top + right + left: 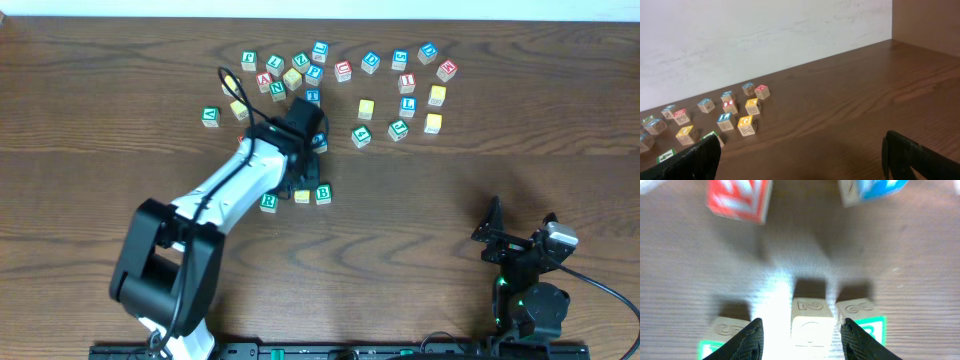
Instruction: Spell out ROBOT
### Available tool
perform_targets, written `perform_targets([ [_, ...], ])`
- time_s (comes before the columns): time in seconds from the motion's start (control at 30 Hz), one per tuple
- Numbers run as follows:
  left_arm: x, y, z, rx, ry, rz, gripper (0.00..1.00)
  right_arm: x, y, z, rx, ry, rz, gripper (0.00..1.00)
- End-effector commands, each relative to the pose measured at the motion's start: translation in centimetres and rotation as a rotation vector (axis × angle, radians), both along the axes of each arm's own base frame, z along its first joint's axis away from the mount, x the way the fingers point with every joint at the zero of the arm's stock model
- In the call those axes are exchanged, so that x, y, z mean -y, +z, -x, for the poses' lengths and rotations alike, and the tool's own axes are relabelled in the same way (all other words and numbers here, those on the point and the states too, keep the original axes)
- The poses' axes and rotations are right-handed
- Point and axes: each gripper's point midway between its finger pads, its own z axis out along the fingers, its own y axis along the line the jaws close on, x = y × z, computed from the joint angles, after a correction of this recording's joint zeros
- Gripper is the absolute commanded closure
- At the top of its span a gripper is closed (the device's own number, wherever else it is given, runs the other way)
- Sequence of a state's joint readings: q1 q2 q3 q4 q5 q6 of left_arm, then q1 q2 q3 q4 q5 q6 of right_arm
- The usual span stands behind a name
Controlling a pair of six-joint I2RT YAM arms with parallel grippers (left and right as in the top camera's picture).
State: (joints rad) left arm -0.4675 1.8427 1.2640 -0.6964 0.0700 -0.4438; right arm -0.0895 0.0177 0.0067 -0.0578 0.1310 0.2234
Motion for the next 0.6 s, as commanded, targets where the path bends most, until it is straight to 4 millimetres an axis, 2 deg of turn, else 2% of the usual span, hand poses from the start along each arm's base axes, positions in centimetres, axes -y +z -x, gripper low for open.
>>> perform_targets([
  [0.0,0.1,5.6,-1.6,0.116,0.011,0.057,0.51,0.1,0.0,0.1,0.002,-0.008,-0.007,0.01],
  [0.07,-0.6,6.4,-0.8,0.102,0.017,0.045,0.50,0.1,0.0,0.1,0.002,-0.008,-0.007,0.01],
  [0.17,-2.8,6.6,0.8,0.035,0.052,0.010,0.50,0.1,0.0,0.1,0.002,-0.008,-0.007,0.01],
  [0.2,-4.2,6.4,1.4,0.004,0.072,-0.022,0.50,0.1,0.0,0.1,0.002,-0.008,-0.007,0.01],
  [0.37,-7.9,5.6,2.1,-0.049,0.054,-0.103,0.50,0.1,0.0,0.0,0.002,-0.008,-0.007,0.01],
  [0.47,-9.2,4.6,2.6,-0.077,0.028,-0.120,0.50,0.1,0.0,0.1,0.002,-0.008,-0.007,0.01],
  [0.57,-9.5,3.3,3.4,-0.102,0.002,-0.123,0.49,0.1,0.0,0.1,0.002,-0.008,-0.007,0.01],
])
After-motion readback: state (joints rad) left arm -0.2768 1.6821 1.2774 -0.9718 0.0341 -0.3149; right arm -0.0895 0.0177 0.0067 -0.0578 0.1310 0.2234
